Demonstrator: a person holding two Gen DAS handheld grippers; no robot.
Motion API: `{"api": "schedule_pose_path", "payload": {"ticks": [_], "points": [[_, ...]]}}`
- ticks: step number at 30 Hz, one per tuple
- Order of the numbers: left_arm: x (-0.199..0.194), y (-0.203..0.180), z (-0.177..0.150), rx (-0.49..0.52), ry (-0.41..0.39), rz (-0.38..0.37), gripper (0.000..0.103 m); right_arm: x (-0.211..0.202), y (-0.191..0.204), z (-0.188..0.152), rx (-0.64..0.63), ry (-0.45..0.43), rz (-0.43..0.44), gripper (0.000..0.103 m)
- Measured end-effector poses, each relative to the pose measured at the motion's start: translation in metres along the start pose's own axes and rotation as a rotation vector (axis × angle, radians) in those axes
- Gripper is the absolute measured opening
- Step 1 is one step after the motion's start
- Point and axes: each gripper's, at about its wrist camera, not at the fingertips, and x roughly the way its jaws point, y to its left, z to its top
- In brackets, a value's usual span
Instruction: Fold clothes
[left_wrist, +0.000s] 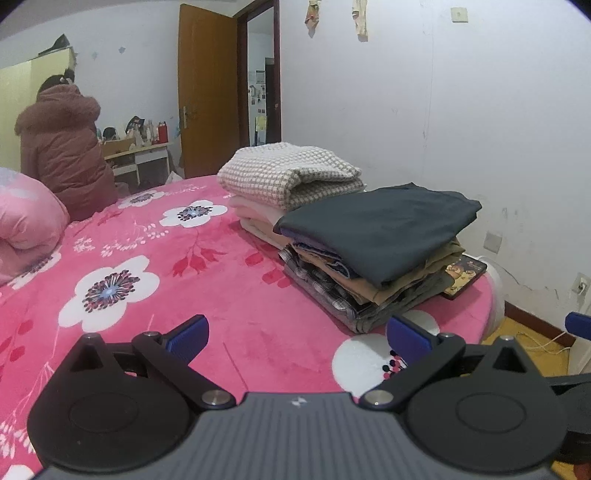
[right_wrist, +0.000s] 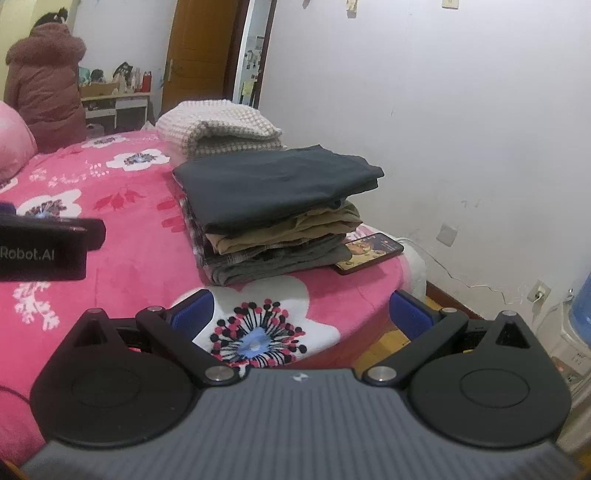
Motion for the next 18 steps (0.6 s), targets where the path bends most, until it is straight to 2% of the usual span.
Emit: {"api": "schedule_pose_path", "payload": {"ticks": [18], "points": [[-0.003,-0.01,-0.002,0.016,0.012,-0.01,0.103,0.003,-0.016,-0.007,0.077,0.024,-0.011,0.102]]}}
